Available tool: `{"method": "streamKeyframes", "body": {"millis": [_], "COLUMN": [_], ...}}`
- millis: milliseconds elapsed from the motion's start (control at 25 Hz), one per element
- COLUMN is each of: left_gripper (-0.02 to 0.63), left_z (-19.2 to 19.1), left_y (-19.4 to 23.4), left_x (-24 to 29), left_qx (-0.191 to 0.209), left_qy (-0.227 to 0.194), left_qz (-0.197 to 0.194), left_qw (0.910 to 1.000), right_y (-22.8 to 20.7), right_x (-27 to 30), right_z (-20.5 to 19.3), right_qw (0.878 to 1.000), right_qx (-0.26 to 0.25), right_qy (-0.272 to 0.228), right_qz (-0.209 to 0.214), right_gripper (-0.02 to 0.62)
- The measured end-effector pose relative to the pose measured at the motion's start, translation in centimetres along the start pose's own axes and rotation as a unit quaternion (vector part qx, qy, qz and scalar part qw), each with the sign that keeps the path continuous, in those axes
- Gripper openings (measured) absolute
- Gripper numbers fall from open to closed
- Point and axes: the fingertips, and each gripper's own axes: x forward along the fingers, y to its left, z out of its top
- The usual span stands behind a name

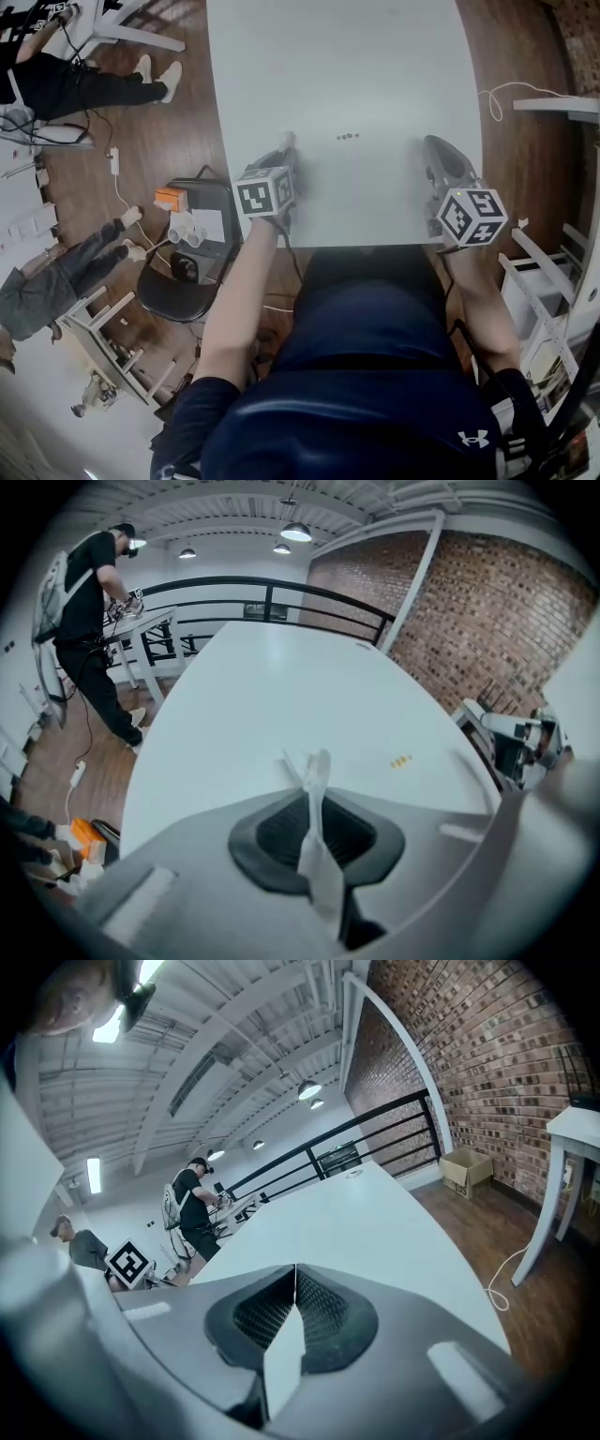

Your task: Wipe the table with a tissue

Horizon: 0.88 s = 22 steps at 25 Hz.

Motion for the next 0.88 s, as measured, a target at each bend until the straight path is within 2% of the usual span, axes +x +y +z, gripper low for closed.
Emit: {"method": "streamKeyframes", "body": {"millis": [400,880], "left_gripper": [0.02,0.02], "left_z": [1.1,2.4], "left_y": [-0.4,-3.0], "left_x": [0.8,2.0], "left_qx": [0.025,0.069], "left_qy": [0.007,0.014], "left_qz": [0.001,-0.01], "left_qw": [0.9997,0.9975], "right_y": [-1.3,-2.5], "right_x": [-1.0,-2.6], "right_z": [-0.2,-0.5], "right_qw": [1.0,0.999], "right_qx": [0.017,0.038], "right_qy": [-0.007,-0.019], "right_qz": [-0.013,-0.026], "right_gripper": [0.012,0.011]}}
